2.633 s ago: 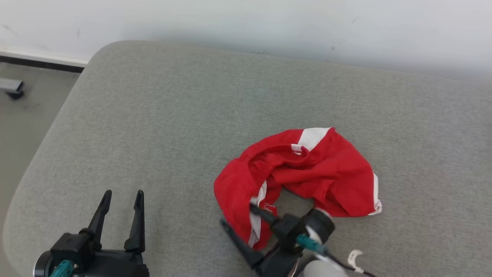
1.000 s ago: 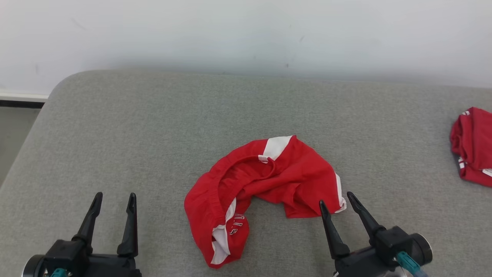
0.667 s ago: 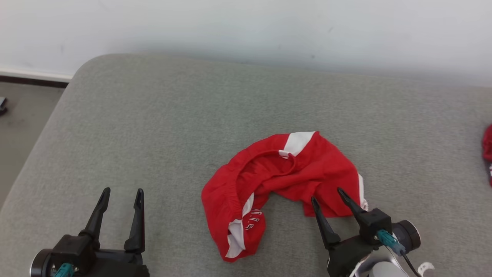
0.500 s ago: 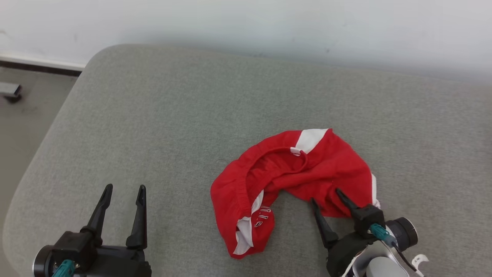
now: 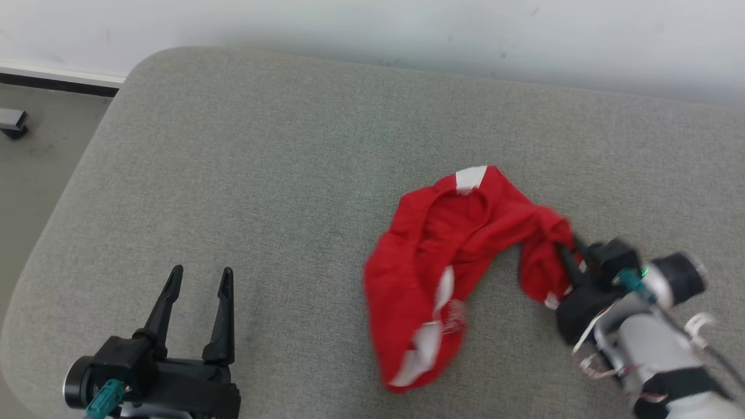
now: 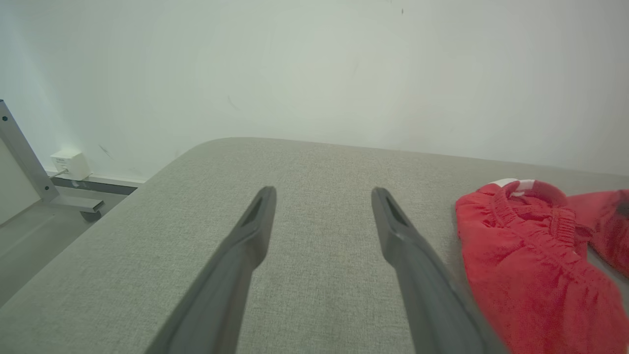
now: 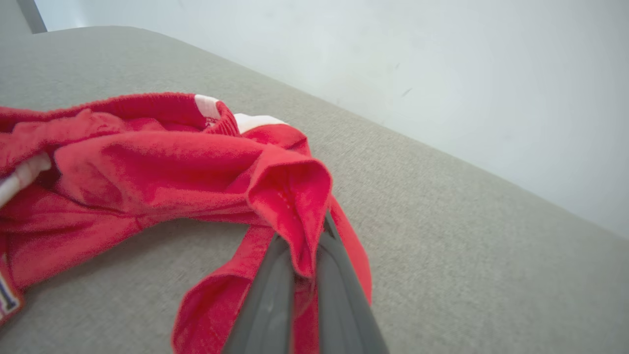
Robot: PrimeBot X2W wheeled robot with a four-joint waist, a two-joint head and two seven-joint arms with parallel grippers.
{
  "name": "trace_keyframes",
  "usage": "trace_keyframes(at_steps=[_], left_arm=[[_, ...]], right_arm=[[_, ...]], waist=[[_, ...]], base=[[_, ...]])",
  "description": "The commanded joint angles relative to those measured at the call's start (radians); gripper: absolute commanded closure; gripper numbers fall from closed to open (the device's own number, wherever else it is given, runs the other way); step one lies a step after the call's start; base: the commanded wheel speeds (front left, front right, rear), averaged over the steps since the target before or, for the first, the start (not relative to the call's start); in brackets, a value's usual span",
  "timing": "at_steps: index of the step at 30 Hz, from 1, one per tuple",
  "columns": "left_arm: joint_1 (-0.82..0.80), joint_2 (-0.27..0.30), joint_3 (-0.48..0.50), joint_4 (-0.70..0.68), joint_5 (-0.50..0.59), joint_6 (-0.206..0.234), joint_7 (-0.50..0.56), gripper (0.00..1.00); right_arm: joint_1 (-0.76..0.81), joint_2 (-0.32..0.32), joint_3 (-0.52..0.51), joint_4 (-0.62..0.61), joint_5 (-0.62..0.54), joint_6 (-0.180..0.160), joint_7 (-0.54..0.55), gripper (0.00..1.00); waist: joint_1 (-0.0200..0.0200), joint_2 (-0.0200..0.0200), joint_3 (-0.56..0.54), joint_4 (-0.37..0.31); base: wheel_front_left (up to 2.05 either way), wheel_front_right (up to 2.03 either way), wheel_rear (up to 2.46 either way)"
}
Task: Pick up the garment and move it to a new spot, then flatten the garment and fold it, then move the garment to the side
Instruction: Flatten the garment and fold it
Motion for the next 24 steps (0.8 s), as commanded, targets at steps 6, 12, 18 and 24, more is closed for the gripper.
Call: trace_keyframes(at_steps=[6,12,18,24], left_arm=[[-0.027,-0.007,-0.022,0.004,-0.009,0.002,0.0,0.0],[-0.028,-0.014,-0.016,0.01,-0.02,0.001,0.0,0.0],[-0.011,-0.013,-0.001,0.012,-0.01,0.001,0.0,0.0],[0.011,0.0,0.02,0.004,0.004,0.002,0.0,0.0]], right_arm=[[-0.153,-0.113,0.001,0.019,0.0,-0.003,0.005,1.0],[-0.249,-0.127,0.045,0.126,0.034,-0.003,0.06,0.0],[-0.222,-0.096,0.07,0.174,0.082,-0.003,0.018,0.0],[-0.111,-0.07,0.025,0.044,0.134,-0.003,-0.002,0.0]], waist=[[-0.0001,-0.0001,0.011,0.019],[-0.0001,-0.0001,0.026,0.028],[-0.0001,-0.0001,0.004,0.0],[-0.0001,-0.0001,-0.035,-0.061]], base=[[0.0,0.0,0.0],[0.0,0.0,0.0],[0.0,0.0,0.0],[0.0,0.0,0.0]])
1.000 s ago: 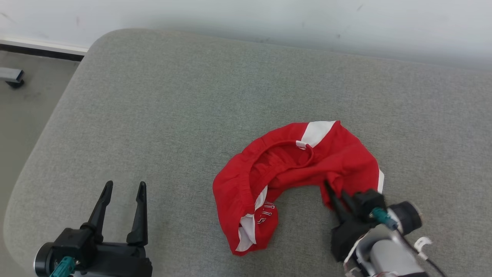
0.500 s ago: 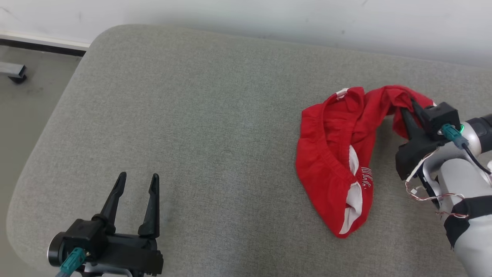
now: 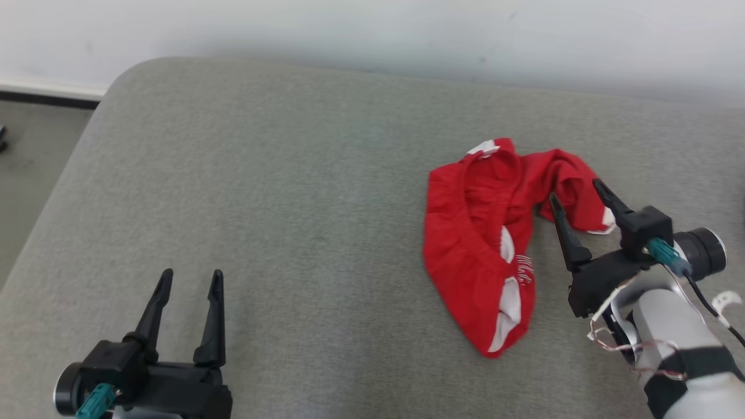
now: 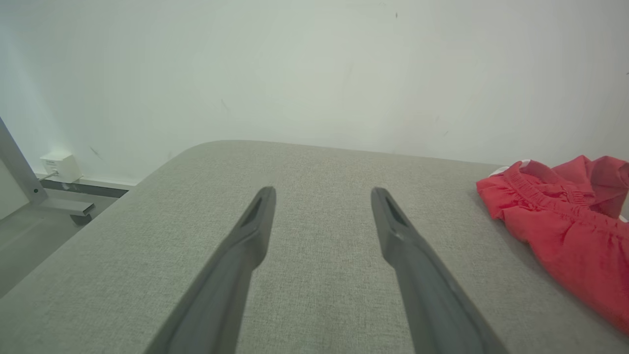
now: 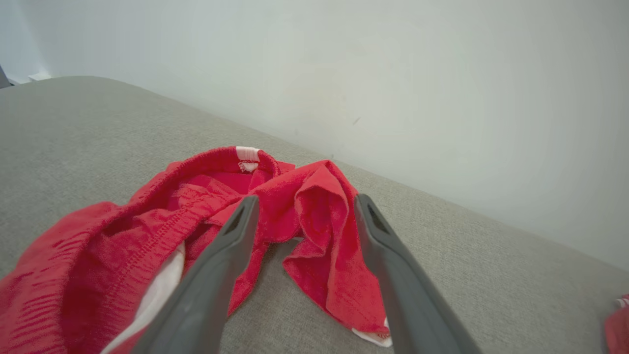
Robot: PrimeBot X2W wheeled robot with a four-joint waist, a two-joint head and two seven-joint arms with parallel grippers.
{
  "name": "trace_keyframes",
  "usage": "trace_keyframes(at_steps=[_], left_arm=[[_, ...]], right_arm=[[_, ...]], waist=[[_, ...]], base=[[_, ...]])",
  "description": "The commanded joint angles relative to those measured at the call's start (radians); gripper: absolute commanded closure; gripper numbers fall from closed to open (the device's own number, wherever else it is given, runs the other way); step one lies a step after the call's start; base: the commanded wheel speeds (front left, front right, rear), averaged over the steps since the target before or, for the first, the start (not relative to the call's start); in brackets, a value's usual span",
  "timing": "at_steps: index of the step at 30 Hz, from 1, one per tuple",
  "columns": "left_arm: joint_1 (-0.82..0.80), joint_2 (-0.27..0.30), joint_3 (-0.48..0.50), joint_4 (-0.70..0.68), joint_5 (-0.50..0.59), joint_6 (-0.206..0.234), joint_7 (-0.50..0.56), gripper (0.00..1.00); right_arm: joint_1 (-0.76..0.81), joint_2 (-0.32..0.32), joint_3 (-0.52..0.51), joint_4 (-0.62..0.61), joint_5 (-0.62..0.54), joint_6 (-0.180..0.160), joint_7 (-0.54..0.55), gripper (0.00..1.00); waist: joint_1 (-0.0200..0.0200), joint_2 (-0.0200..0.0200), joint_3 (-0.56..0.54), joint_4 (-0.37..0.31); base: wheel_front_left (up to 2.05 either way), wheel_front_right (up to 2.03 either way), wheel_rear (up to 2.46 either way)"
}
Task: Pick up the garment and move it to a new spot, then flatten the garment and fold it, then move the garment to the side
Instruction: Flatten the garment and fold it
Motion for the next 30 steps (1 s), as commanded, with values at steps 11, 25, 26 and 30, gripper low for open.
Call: trace_keyframes(at_steps=[11,25,26,30], left_arm=[[0.038,0.02,0.038,-0.015,0.025,0.002,0.0,0.0],[0.082,0.041,0.034,-0.014,0.028,0.002,0.0,0.0],[0.084,0.041,0.035,-0.013,0.028,0.002,0.0,0.0],[0.094,0.044,0.034,-0.006,0.027,0.002,0.0,0.0]], right_arm=[[0.351,0.089,-0.192,-0.479,-0.004,-0.003,-0.003,0.0],[0.609,0.204,-0.279,-0.729,-0.015,-0.003,-0.003,0.0],[0.62,0.208,-0.277,-0.734,-0.015,-0.003,-0.003,0.0],[0.643,0.217,-0.267,-0.731,-0.01,-0.003,-0.003,0.0]], waist=[[0.0,0.0,-0.063,-0.13],[0.0,0.0,-0.11,-0.164],[0.0,0.0,-0.111,-0.166],[0.0,0.0,-0.117,-0.17]], base=[[0.0,0.0,0.0],[0.0,0.0,0.0],[0.0,0.0,0.0],[0.0,0.0,0.0]])
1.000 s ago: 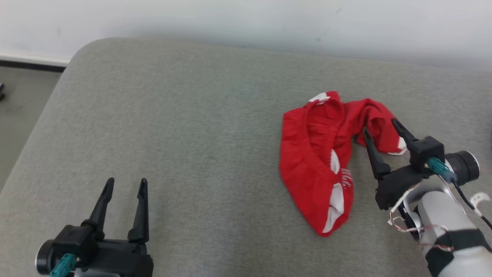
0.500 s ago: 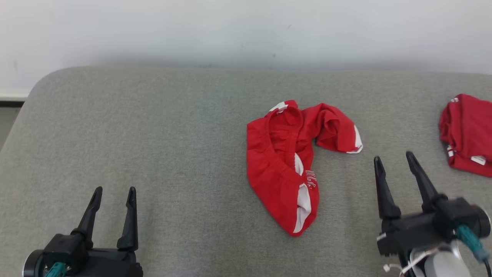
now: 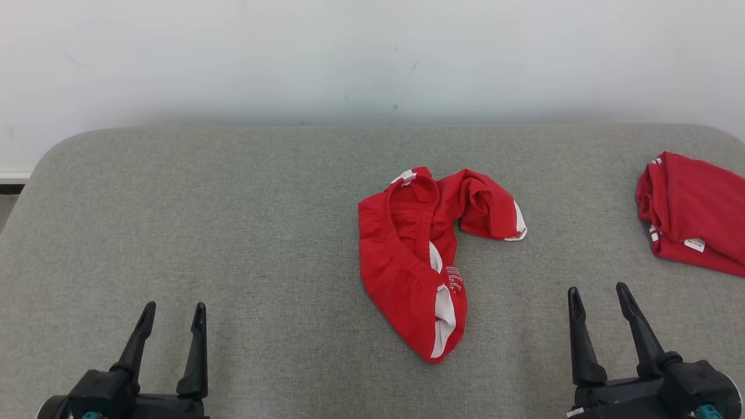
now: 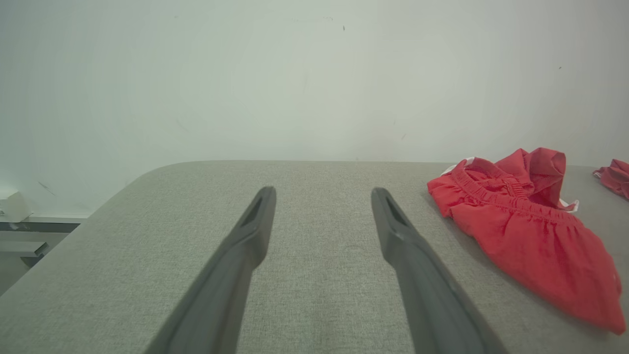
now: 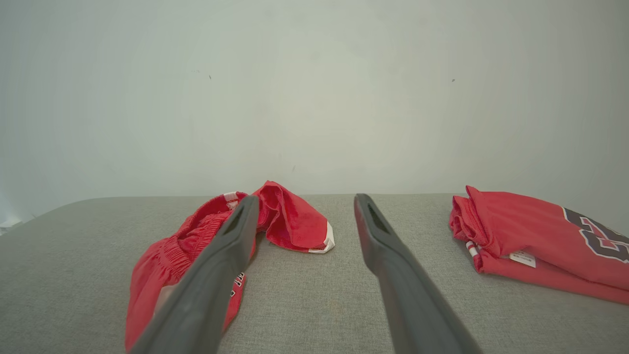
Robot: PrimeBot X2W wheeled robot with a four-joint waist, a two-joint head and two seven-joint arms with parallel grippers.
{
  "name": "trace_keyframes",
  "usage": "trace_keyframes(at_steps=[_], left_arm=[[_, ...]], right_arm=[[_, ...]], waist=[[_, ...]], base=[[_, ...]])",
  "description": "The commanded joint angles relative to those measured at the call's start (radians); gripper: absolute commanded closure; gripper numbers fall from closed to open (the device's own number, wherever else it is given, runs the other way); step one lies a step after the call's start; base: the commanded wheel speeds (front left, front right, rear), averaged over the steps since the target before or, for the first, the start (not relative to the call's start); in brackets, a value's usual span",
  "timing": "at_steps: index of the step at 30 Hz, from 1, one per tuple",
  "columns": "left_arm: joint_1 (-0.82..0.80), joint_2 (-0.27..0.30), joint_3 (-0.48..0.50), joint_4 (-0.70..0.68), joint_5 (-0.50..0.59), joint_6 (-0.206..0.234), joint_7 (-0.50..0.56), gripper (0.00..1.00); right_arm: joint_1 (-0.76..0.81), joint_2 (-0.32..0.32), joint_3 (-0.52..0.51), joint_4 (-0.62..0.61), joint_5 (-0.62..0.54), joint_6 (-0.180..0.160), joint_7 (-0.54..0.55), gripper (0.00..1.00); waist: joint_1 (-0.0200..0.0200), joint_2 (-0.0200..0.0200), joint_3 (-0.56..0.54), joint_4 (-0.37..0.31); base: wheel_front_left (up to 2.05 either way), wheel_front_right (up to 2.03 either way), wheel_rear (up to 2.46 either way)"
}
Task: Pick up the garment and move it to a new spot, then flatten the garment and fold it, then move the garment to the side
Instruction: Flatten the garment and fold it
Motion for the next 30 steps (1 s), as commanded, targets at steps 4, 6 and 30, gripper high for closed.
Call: trace_keyframes(at_steps=[4,6,30], left_arm=[[0.013,0.007,-0.002,0.008,-0.004,0.002,0.0,0.0],[0.012,0.008,-0.003,0.01,-0.006,0.001,0.0,0.0],[-0.43,0.05,-0.372,0.149,-0.055,0.002,0.038,0.0]], right_arm=[[0.008,0.008,0.004,0.006,-0.001,-0.003,0.0,0.0],[0.004,0.009,0.007,0.011,-0.003,-0.003,0.0,0.0],[-0.091,0.018,0.016,0.033,0.013,-0.003,0.0,0.0]], waist=[[0.0001,0.0,-0.004,0.0],[0.0001,0.0,-0.005,0.0],[0.0001,0.0,0.128,-0.171]], base=[[0.0,0.0,0.0],[0.0,0.0,0.0],[0.0,0.0,0.0]])
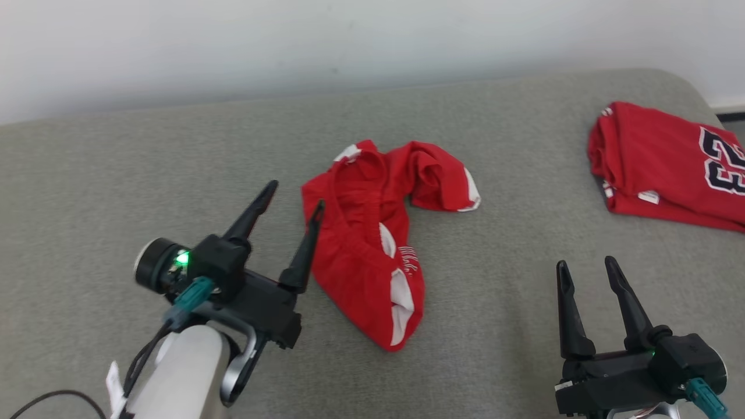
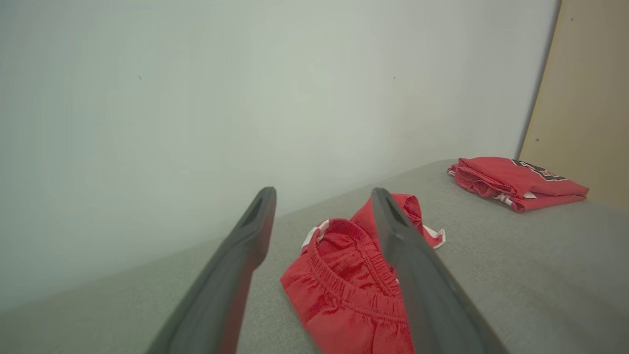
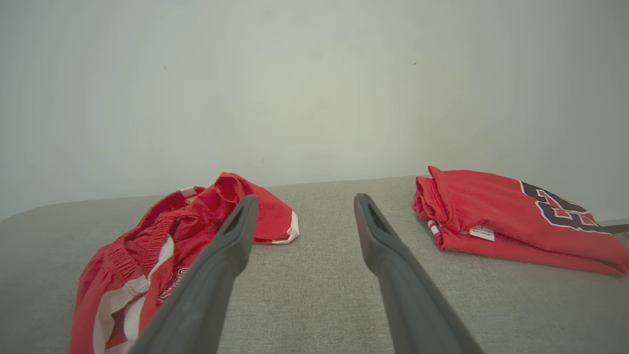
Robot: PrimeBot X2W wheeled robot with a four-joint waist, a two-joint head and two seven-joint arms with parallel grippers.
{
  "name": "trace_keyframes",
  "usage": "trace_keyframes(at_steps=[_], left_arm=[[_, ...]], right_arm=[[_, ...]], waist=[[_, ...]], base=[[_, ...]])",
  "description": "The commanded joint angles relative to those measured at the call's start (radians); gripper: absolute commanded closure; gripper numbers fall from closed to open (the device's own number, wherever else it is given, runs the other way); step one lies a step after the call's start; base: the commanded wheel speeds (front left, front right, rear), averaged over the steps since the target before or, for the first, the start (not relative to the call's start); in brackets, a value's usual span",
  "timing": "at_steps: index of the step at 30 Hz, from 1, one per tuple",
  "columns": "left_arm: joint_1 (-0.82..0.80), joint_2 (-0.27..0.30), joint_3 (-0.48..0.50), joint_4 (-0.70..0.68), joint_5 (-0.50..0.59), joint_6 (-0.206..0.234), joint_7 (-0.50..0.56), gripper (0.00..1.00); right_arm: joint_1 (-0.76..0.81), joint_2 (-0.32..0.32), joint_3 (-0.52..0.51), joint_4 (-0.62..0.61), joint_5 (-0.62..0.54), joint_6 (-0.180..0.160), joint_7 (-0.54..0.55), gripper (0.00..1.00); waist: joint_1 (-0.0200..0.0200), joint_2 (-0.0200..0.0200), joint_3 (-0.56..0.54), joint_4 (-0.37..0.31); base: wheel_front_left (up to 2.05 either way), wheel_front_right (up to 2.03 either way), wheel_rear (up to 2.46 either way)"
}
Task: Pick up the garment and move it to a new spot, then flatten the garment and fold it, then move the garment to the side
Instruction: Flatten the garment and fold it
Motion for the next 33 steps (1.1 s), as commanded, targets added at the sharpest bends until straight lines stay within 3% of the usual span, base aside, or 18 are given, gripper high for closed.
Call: trace_keyframes(at_steps=[1,9,22,23,24,25,26,33], left_arm=[[-0.025,0.01,-0.027,0.016,-0.011,0.002,0.016,0.0],[-0.071,0.031,-0.174,0.08,-0.041,0.002,0.118,0.0],[-0.011,0.094,-0.241,0.09,-0.026,0.018,0.277,0.0],[-0.007,0.096,-0.244,0.089,-0.026,0.019,0.281,0.09],[-0.004,0.096,-0.246,0.086,-0.028,0.021,0.283,0.48],[-0.001,0.096,-0.246,0.084,-0.03,0.022,0.282,0.67],[0.004,0.097,-0.248,0.084,-0.03,0.024,0.282,1.0],[0.006,0.086,-0.239,0.081,-0.041,0.041,0.234,1.0]], right_arm=[[-0.009,0.002,-0.002,-0.001,0.012,-0.003,0.0,0.0],[-0.01,0.002,-0.022,-0.01,0.034,-0.003,0.0,0.0],[-0.014,0.002,-0.033,-0.025,0.047,-0.003,0.0,0.0],[-0.015,0.002,-0.034,-0.024,0.047,-0.003,0.0,0.0],[-0.015,0.002,-0.035,-0.023,0.046,-0.003,0.0,0.0],[-0.016,0.002,-0.035,-0.022,0.045,-0.003,0.0,0.0],[-0.016,0.002,-0.036,-0.022,0.043,-0.003,0.0,0.0],[-0.019,0.002,-0.046,-0.027,0.029,-0.003,0.0,0.0]], waist=[[-0.0001,0.0,0.049,-0.066],[-0.0001,0.0,0.082,-0.127],[-0.0001,0.0,0.098,-0.137],[-0.0001,0.0,0.098,-0.136],[-0.0001,0.0,0.097,-0.135],[-0.0001,0.0,0.097,-0.133],[-0.0001,0.0,0.096,-0.131],[-0.0001,0.0,0.085,-0.095]], base=[[0.0,0.0,0.0],[0.0,0.0,0.0],[0.0,0.0,0.0],[0.0,0.0,0.0],[0.0,0.0,0.0],[0.0,0.0,0.0],[0.0,0.0,0.0],[0.0,0.0,0.0]])
